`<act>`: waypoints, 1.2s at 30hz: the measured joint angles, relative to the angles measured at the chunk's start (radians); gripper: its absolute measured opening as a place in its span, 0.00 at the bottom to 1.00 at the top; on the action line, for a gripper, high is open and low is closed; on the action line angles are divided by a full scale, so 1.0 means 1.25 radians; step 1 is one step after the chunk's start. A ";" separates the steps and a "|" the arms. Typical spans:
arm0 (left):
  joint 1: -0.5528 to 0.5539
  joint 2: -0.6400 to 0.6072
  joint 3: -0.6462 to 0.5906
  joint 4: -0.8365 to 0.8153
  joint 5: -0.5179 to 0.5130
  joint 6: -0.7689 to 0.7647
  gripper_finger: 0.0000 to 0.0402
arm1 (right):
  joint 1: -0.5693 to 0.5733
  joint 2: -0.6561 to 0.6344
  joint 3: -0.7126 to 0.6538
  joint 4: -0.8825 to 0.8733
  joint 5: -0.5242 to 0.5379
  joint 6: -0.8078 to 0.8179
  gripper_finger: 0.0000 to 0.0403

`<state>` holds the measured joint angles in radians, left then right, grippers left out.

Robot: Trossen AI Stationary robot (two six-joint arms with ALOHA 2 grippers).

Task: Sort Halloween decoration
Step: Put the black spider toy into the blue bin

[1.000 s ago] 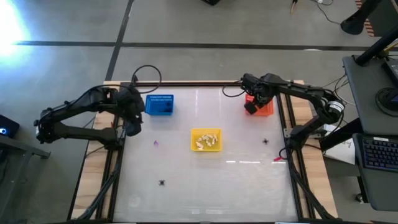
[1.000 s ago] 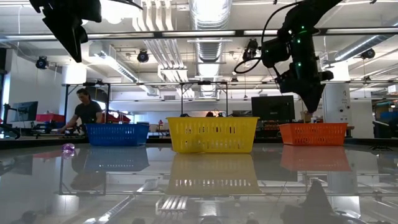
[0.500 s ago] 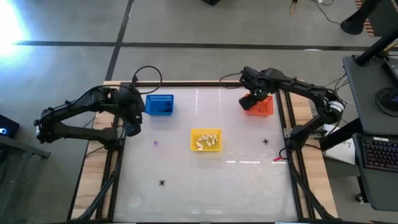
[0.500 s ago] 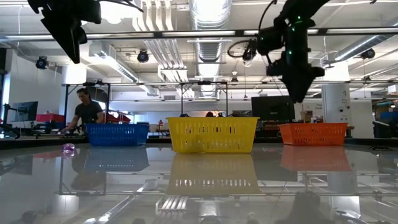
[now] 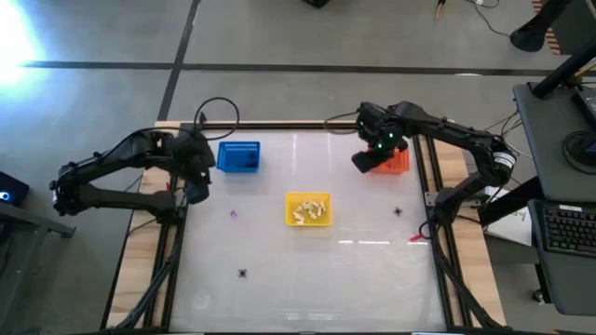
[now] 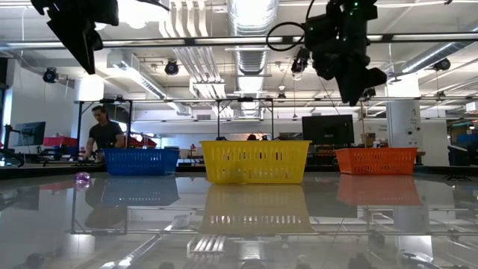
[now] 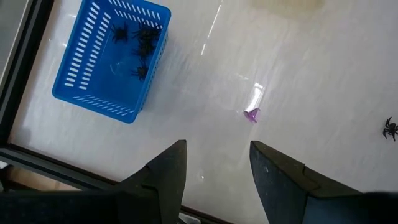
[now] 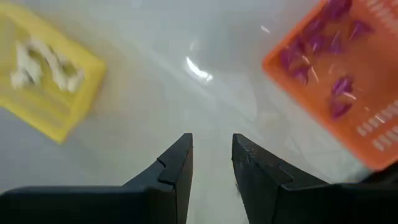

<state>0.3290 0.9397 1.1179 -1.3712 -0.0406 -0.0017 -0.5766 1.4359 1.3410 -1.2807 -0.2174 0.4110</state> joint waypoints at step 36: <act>0.000 -0.103 0.000 -0.017 -0.001 0.036 0.40 | 0.345 -0.046 -0.375 0.103 0.065 0.450 0.40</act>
<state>0.3290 0.8108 1.1179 -1.3921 -0.0418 0.0432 -0.1455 1.3783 0.8727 -1.1517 -0.1368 0.9731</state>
